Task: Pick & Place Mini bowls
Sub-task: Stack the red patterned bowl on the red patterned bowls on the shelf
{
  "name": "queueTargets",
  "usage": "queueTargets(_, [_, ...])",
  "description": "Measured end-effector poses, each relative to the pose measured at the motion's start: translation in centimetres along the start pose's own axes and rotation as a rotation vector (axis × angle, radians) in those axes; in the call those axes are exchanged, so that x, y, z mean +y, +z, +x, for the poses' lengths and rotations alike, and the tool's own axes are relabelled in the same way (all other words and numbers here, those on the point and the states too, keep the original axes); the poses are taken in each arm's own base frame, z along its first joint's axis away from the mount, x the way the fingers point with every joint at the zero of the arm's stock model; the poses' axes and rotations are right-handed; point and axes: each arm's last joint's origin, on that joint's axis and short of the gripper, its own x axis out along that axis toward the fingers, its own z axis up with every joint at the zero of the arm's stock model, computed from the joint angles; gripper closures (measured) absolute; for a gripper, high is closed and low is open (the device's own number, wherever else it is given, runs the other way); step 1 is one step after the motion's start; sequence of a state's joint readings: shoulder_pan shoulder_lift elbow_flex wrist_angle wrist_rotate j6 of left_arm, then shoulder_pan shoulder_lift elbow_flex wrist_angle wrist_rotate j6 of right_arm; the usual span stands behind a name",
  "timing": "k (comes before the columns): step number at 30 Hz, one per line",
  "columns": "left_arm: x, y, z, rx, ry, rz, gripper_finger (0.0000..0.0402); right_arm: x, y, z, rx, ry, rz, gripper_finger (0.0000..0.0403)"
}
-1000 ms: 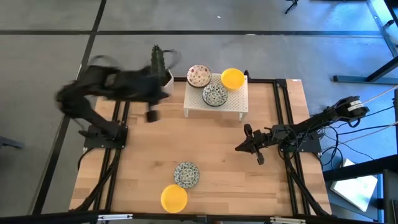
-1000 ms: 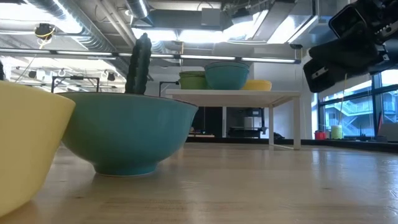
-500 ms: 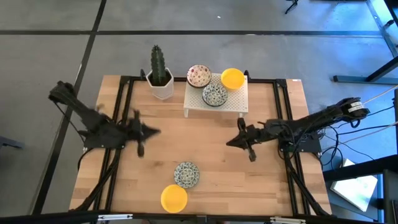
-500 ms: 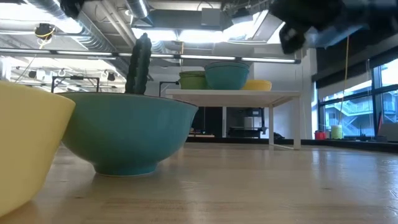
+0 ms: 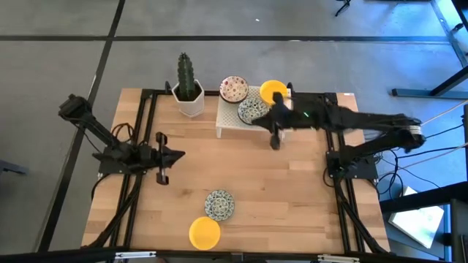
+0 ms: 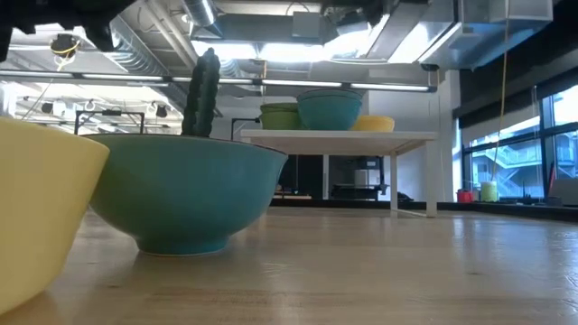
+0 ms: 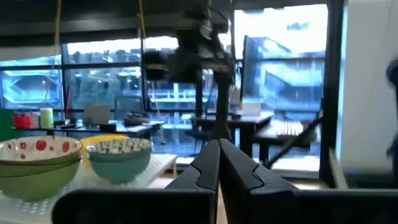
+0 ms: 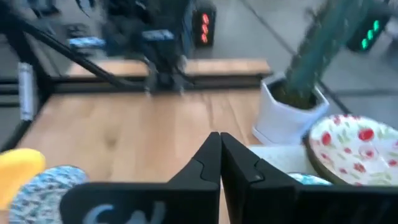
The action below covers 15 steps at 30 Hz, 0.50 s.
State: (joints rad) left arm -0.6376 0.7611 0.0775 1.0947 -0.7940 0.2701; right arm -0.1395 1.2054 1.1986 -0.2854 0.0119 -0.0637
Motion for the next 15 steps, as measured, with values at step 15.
queueTargets(15, [-0.9,-1.8,-0.2,0.13,-0.152,0.084,0.0397,-16.3,0.6,13.3,0.156,-0.103,0.082,0.0395])
